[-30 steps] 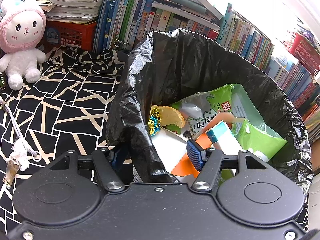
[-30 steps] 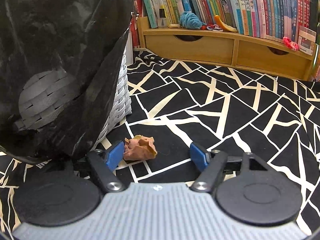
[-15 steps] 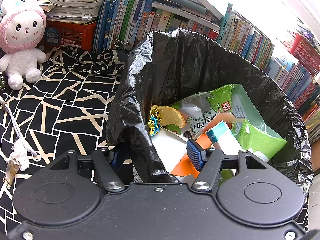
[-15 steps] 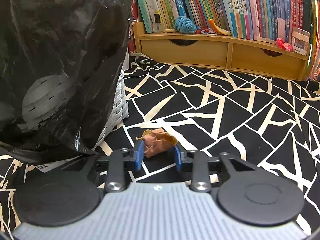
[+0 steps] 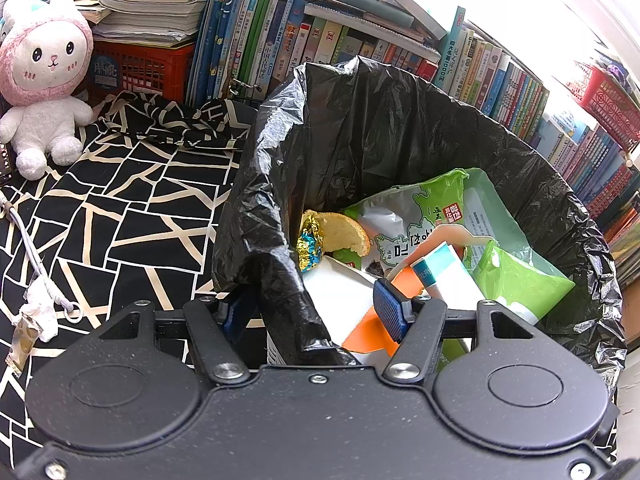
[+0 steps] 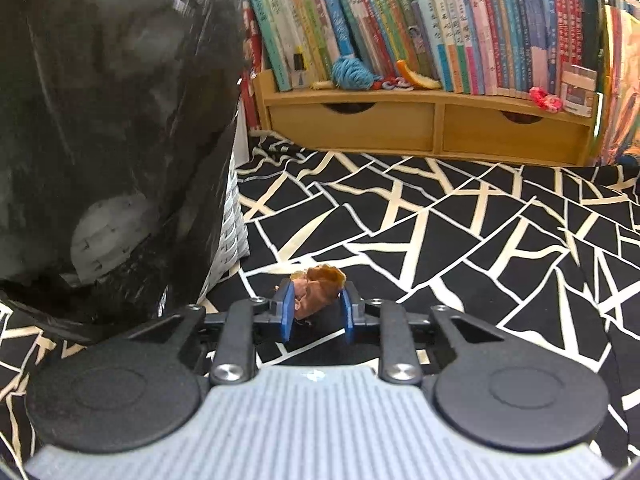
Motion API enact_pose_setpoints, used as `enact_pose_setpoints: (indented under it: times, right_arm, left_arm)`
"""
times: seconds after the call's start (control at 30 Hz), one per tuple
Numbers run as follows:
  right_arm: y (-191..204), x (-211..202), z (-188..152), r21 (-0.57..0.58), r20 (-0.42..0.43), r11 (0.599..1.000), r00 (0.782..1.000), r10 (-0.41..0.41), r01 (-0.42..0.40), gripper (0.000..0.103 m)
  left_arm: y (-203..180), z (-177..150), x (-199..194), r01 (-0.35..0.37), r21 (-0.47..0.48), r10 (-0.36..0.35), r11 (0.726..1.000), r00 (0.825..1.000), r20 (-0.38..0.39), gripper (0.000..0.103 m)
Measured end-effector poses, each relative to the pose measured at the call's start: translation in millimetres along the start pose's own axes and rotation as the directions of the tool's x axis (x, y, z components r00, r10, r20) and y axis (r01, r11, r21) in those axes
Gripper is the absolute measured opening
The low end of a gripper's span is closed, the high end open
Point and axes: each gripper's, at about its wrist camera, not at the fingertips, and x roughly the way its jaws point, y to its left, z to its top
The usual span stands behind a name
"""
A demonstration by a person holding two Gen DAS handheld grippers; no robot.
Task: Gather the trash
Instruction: 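Grasp the brown crumpled paper with the right gripper and lift it, then carry the brown paper over the bin and open the right gripper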
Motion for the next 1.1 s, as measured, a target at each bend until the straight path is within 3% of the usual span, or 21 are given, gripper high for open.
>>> enact_pose_setpoints:
  times: [0.3, 0.57, 0.87, 0.97, 1.1]
  right_arm:
    - [-17.8, -36.1, 16.3, 0.065, 0.086, 0.998, 0.996, -0.003, -0.002, 0.023]
    - [-21.6, -83.2, 42.2, 0.045, 0.199, 0.999, 0.98, 0.01, -0.019, 0.023]
    - [-17.1, -99.5, 48.2, 0.043, 0.232, 0.998, 0.972, 0.029, -0.04, 0.023]
    - [-15.5, -113.8, 54.0, 0.053, 0.279, 0.997, 0.96, 0.036, -0.053, 0.022]
    - [-12.9, -141.2, 73.1, 0.053, 0.366, 0.993, 0.927, 0.077, -0.103, 0.022]
  left_arm:
    - [0.1, -0.5, -0.1, 0.002, 0.0, -0.002, 1.0, 1.0, 0.0, 0.061]
    - [0.5, -0.9, 0.0, 0.003, 0.0, -0.003, 1.0, 1.0, 0.001, 0.061]
    - [0.2, -0.9, -0.1, 0.002, 0.0, -0.002, 1.0, 1.0, 0.0, 0.061]
    - [-0.1, -0.8, 0.0, 0.001, -0.001, -0.001, 1.0, 1.0, 0.0, 0.061]
    - [0.3, -1.1, -0.2, 0.001, -0.001, -0.001, 1.0, 1.0, 0.0, 0.061]
